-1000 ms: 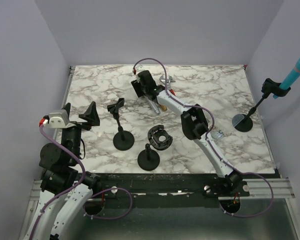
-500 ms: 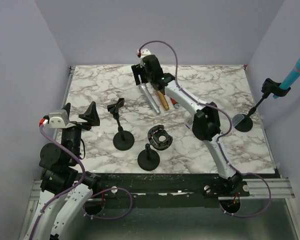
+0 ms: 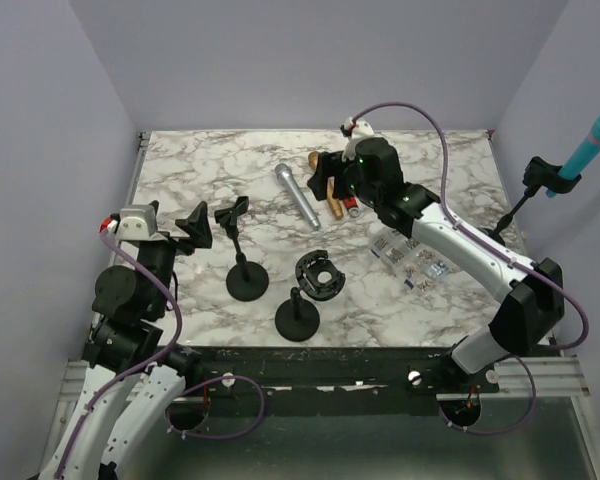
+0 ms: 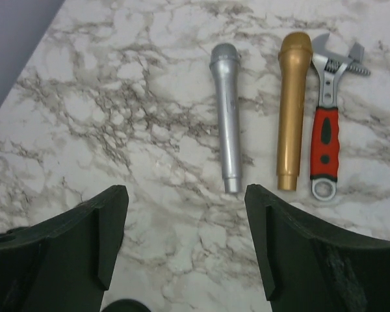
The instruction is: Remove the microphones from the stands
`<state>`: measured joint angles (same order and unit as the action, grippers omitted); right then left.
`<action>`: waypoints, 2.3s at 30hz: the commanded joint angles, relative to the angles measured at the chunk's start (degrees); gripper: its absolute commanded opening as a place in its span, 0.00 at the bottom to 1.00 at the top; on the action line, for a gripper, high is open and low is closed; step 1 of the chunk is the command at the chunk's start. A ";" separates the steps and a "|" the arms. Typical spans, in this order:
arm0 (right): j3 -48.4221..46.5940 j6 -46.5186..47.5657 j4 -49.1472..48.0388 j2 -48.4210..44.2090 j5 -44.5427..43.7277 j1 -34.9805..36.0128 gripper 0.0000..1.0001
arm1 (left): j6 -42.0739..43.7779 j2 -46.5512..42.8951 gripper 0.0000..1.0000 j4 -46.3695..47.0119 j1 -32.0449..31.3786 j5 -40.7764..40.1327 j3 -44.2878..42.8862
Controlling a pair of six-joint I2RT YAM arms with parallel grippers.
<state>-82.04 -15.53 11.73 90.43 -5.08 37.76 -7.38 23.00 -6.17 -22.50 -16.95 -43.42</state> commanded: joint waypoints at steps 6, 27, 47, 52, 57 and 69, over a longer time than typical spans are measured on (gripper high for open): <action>15.64 -4.58 2.75 -16.86 2.18 -0.25 0.80 | -11.75 12.61 0.98 -19.18 0.40 14.07 -18.54; 25.57 -7.07 1.72 -35.16 0.93 -0.24 0.82 | -49.65 20.96 0.96 -32.60 10.92 30.27 -19.94; 27.93 -7.33 -0.37 -33.63 0.49 -0.31 0.82 | -55.20 17.49 0.70 -21.83 12.48 28.47 -1.56; 28.68 -7.69 -2.15 -31.99 1.45 -0.30 0.82 | -52.23 17.38 0.69 -21.19 12.48 29.54 3.67; 29.28 -8.04 -3.30 -30.04 2.16 -0.27 0.82 | -50.06 18.29 0.69 -19.68 12.49 29.75 8.60; 30.01 -8.94 -5.18 -27.78 2.87 -0.29 0.82 | -44.82 20.32 0.86 -20.11 12.48 28.45 9.07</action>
<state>-52.82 -23.77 8.67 61.89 -3.31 37.76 -57.80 41.58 -18.11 -10.50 13.63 -34.17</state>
